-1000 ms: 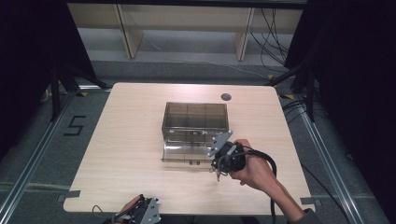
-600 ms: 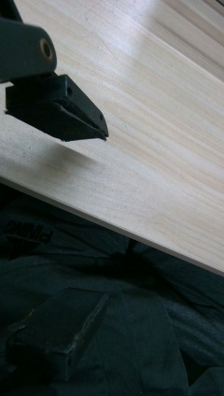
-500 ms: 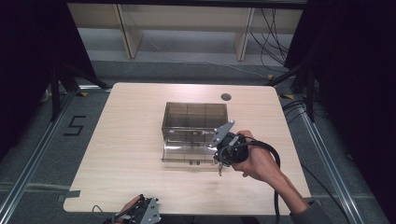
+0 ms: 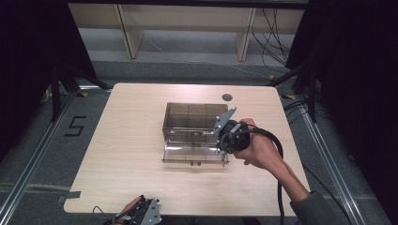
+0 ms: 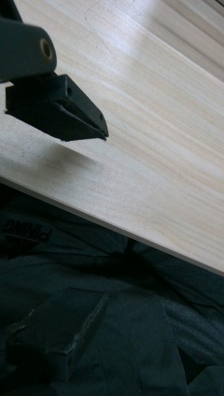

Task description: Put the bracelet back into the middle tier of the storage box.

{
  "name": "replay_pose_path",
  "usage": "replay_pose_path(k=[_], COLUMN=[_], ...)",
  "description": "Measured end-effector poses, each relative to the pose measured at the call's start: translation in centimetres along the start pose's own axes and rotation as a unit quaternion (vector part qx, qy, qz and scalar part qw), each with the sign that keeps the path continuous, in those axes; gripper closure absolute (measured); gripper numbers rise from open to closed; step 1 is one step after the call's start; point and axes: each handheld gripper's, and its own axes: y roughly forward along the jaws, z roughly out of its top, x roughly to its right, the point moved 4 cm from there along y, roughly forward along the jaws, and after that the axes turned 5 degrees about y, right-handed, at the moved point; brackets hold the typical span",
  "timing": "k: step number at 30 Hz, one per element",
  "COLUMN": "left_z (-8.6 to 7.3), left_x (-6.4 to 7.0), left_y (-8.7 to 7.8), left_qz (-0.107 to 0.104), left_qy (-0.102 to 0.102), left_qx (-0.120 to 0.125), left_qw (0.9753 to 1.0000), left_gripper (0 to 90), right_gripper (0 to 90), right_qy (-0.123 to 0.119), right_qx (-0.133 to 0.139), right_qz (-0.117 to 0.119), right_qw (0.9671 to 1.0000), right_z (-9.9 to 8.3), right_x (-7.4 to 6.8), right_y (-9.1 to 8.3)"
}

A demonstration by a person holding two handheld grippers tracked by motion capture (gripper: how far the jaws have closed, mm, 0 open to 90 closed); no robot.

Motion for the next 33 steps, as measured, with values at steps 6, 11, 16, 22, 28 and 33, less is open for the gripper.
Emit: replay_pose_path(k=[6,11,16,22,28,33], left_z=[0.0,0.0,0.0,0.0,0.0,0.0], left_x=[0.1,0.1,0.1,0.1,0.0,0.0], left_y=[0.0,0.0,0.0,0.0,0.0,0.0], left_qz=[-0.002,-0.002,-0.003,-0.003,0.000,0.000], left_qy=[-0.002,0.000,-0.002,-0.002,0.000,0.000], left_qx=[0.003,0.003,0.003,0.003,0.000,0.000], left_qw=[1.0000,1.0000,1.0000,1.0000,1.0000,1.0000], left_gripper=[17.2,17.2,17.2,17.2,17.2,17.2], right_gripper=[84.4,84.4,84.4,84.4,84.4,84.4], right_qy=[-0.004,0.009,0.016,0.022,0.022,0.018], right_qx=[-0.003,-0.015,-0.020,-0.039,-0.059,-0.072], right_qz=[-0.001,-0.006,-0.002,0.000,0.008,0.010], right_qw=[1.0000,0.9998,0.9997,0.9990,0.9979,0.9972], right_z=[0.7,0.8,0.6,0.0,-0.6,-0.7], right_x=[0.9,1.7,2.6,3.4,3.4,3.3], right_y=[0.8,1.8,3.0,4.9,6.5,7.7])
